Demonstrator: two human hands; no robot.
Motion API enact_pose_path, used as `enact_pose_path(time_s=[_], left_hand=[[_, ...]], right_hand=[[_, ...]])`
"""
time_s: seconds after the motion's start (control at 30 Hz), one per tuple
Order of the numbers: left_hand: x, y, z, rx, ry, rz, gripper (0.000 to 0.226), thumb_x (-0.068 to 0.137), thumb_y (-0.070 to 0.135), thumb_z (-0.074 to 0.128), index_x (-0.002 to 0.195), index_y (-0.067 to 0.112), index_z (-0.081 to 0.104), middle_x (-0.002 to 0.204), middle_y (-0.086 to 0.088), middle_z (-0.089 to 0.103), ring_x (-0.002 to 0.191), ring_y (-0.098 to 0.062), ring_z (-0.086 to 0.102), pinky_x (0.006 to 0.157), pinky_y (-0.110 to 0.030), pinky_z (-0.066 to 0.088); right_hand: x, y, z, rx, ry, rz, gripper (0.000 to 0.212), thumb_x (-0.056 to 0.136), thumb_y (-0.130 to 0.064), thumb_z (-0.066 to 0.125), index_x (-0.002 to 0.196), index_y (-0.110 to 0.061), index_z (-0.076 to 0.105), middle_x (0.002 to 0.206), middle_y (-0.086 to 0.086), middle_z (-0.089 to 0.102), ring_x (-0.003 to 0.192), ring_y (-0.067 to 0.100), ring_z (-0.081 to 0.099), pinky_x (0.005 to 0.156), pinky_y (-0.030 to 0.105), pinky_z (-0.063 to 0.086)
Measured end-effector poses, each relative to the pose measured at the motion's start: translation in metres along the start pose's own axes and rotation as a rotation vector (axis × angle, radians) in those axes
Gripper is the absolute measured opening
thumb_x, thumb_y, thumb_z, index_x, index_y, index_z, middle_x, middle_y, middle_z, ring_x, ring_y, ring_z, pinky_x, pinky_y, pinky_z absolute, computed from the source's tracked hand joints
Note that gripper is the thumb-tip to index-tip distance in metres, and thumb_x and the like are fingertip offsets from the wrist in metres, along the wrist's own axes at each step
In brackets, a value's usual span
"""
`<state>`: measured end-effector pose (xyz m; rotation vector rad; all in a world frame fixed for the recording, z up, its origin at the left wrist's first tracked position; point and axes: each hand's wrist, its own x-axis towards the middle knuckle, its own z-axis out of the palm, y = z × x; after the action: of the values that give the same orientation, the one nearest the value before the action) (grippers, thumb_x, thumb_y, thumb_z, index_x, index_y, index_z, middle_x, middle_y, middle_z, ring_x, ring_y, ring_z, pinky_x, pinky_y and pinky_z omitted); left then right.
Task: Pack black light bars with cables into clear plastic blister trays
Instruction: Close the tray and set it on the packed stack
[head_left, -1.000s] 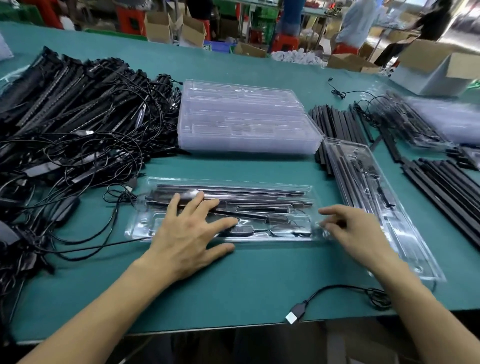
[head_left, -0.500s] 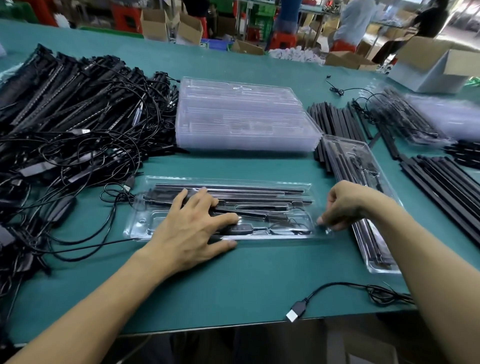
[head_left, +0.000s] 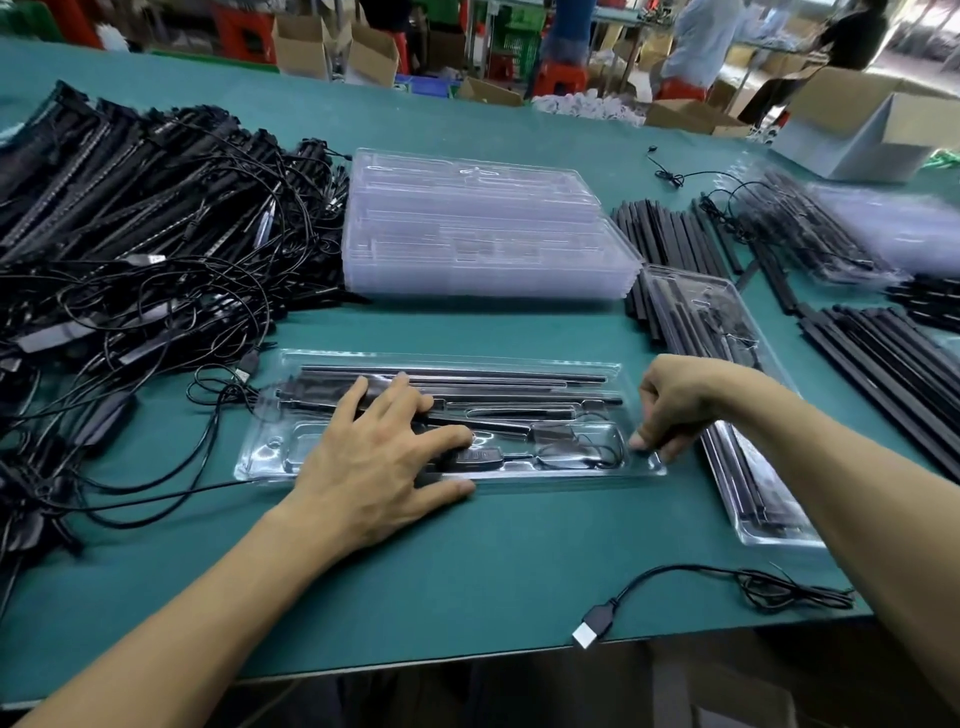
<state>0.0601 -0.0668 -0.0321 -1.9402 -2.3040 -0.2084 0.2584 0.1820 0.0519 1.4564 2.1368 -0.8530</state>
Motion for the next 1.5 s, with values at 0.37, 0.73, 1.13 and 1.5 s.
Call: enact_pose_path(time_s=[0.37,0.73,1.13,1.5], left_hand=[[-0.003,-0.003,0.001,-0.017,0.009,0.013,0.054,0.082,0.073,0.044,0.110,0.034,0.068,0.118,-0.011,0.065,0.129,-0.034,0.052,0.108,-0.059,0.036],[-0.007,-0.004,0.004,0.033,0.018,0.059,0.049,0.089,0.068,0.042,0.116,0.035,0.065,0.129,-0.011,0.062,0.127,-0.028,0.054,0.106,-0.042,0.042],[-0.006,-0.001,0.001,0.046,0.006,0.052,0.048,0.089,0.066,0.041,0.112,0.035,0.069,0.126,-0.014,0.064,0.124,-0.031,0.057,0.106,-0.042,0.041],[-0.008,-0.002,0.003,0.016,0.041,0.051,0.047,0.089,0.065,0.042,0.104,0.029,0.068,0.129,-0.014,0.062,0.128,-0.030,0.054,0.109,-0.042,0.039]], right_hand=[[-0.015,-0.095,0.064,-0.176,0.259,-0.649,0.014,0.073,-0.028,0.078,0.068,-0.021,0.066,0.061,-0.008,0.065,0.056,-0.001,0.057,0.046,0.013,0.038],[-0.010,-0.132,0.057,-0.251,0.000,-0.415,0.031,0.064,-0.020,0.091,0.077,0.000,0.072,0.062,0.010,0.072,0.057,0.022,0.072,0.062,0.037,0.062],[-0.011,-0.156,0.066,-0.484,-0.014,-0.389,0.031,0.068,-0.011,0.088,0.077,-0.002,0.059,0.070,0.015,0.073,0.055,0.024,0.071,0.067,0.043,0.062],[-0.004,-0.142,0.057,-0.313,-0.087,-0.404,0.022,0.069,-0.014,0.089,0.068,-0.006,0.068,0.060,0.007,0.071,0.058,0.023,0.072,0.053,0.028,0.058]])
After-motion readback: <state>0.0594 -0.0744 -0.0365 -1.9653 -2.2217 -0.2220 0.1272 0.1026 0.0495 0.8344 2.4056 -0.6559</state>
